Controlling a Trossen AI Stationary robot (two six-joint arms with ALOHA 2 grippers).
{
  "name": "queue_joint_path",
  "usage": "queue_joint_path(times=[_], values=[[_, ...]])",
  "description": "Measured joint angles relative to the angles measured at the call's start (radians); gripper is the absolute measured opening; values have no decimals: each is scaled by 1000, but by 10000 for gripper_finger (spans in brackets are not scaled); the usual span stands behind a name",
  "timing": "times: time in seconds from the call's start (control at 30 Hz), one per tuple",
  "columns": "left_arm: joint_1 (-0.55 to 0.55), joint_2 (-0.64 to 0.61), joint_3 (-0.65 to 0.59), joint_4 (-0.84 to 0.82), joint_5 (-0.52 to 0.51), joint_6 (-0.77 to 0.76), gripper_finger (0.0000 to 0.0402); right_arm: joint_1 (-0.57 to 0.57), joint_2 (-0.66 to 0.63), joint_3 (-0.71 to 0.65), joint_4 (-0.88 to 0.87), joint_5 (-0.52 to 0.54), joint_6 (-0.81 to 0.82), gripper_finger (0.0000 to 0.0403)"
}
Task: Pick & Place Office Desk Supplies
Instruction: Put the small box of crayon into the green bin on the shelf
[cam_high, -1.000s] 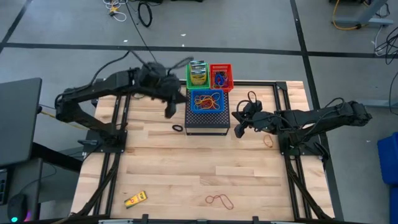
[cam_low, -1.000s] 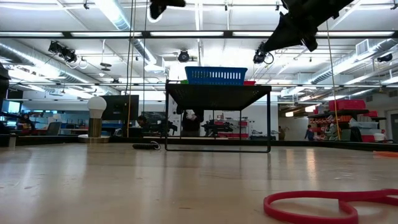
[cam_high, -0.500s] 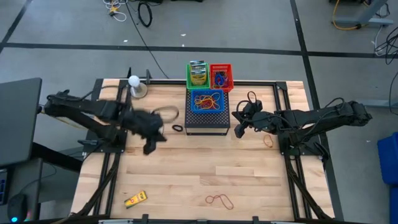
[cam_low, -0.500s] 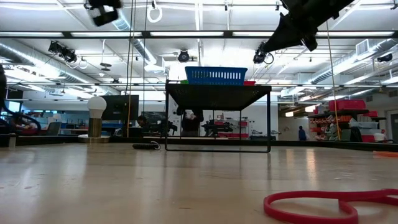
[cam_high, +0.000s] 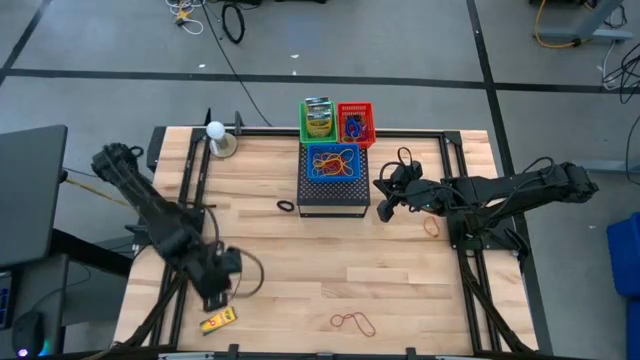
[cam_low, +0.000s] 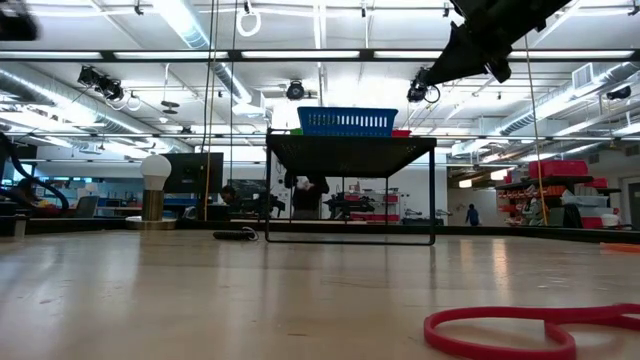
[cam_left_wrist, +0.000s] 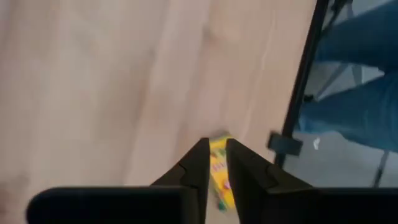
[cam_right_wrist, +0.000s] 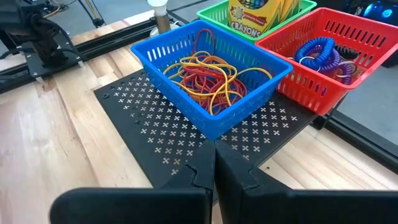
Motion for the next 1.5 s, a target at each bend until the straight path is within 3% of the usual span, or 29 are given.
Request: queue_joint_path(times=[0.33,0.6,0.77,1.23,1.5], values=[[-199,229,0,214,96,-326,150,0,0,0,-4,-1,0,11],[-222,361,0,238,70,-437,225,0,0,0,-7,-3,0,11],[-220,424,0,240,30,-458,250,0,0,0,-7,-3,0,11],[-206,534,2,271,41,-482,240,-1,0,0,-7,2,-2,11],[-200,538,2,288,34,-479,195,-41,0,0,-6,-3,-20,11]])
